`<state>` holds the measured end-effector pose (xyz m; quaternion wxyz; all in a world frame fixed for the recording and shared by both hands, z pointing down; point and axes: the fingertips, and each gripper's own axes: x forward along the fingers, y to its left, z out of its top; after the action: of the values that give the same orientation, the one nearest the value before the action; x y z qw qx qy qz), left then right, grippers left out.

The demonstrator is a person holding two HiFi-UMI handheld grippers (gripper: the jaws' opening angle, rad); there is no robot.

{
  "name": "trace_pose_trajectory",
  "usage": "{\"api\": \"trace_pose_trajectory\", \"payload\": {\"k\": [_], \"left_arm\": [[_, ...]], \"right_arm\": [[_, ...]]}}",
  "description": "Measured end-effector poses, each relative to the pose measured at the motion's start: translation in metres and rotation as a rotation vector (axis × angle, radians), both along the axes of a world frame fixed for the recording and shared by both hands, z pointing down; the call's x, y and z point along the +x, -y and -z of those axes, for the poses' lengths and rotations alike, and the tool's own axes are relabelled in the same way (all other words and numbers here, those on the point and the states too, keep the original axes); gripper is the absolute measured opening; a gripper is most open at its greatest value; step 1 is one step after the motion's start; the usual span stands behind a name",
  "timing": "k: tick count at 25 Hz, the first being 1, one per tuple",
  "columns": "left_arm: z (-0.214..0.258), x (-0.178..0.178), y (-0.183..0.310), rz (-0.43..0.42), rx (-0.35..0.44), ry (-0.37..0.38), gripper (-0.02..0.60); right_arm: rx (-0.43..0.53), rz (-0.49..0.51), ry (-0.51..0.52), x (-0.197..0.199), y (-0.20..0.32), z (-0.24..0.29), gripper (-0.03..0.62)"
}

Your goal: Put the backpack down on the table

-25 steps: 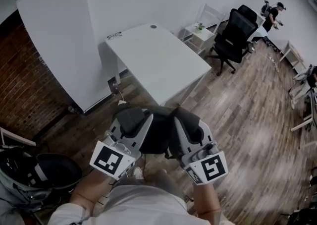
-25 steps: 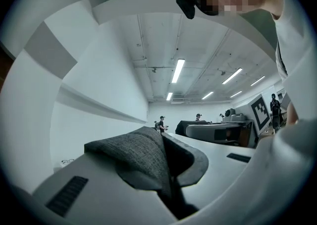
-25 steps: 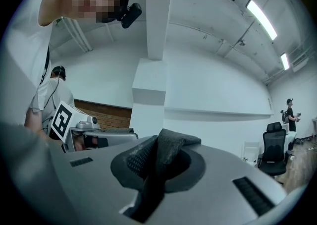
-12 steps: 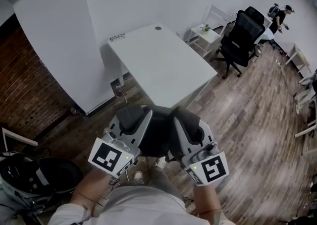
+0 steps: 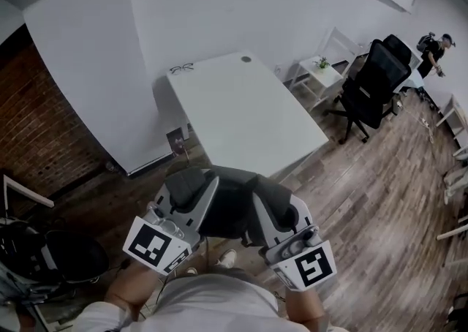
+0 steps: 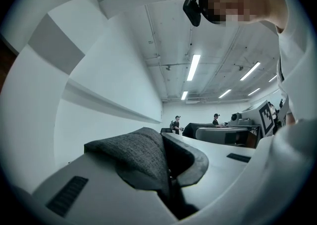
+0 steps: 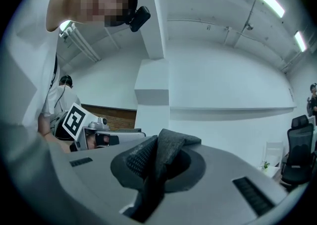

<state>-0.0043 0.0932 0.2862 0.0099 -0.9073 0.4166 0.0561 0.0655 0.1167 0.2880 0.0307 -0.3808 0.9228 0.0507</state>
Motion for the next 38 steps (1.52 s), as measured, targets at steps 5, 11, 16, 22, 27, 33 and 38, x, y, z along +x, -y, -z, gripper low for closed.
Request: {"api": "trace_pose_trajectory", "payload": {"k": [5, 11, 16, 22, 27, 33, 38], "left_arm": [[0.005, 0.019, 0.019, 0.084, 0.005, -0.001, 0.035], [0.019, 0.027, 0.035, 0.122, 0.030, 0.031, 0.035], [0.026, 0.026, 0.045, 0.094, 0.040, 0.020, 0.035], [0.031, 0.026, 0.051, 0.037, 0.050, 0.010, 0.035], [0.037, 0.021, 0.052, 0.007, 0.058, 0.011, 0.035], [0.060, 0.033, 0.044, -0.013, 0.108, 0.017, 0.035], [0.075, 0.042, 0.049, -0.013, 0.145, 0.016, 0.035]], "right_arm": [[0.026, 0.073, 0.031, 0.021, 0.020, 0.011, 0.055], [0.049, 0.114, 0.067, 0.030, 0.037, 0.027, 0.055], [0.059, 0.096, 0.068, 0.028, 0.046, 0.035, 0.055], [0.048, 0.056, 0.036, 0.027, 0.048, 0.035, 0.055], [0.047, 0.032, 0.021, 0.022, 0.048, 0.036, 0.055], [0.105, 0.013, 0.013, 0.033, 0.045, 0.060, 0.055], [0.153, -0.010, 0.010, 0.042, 0.055, 0.077, 0.055]]}}
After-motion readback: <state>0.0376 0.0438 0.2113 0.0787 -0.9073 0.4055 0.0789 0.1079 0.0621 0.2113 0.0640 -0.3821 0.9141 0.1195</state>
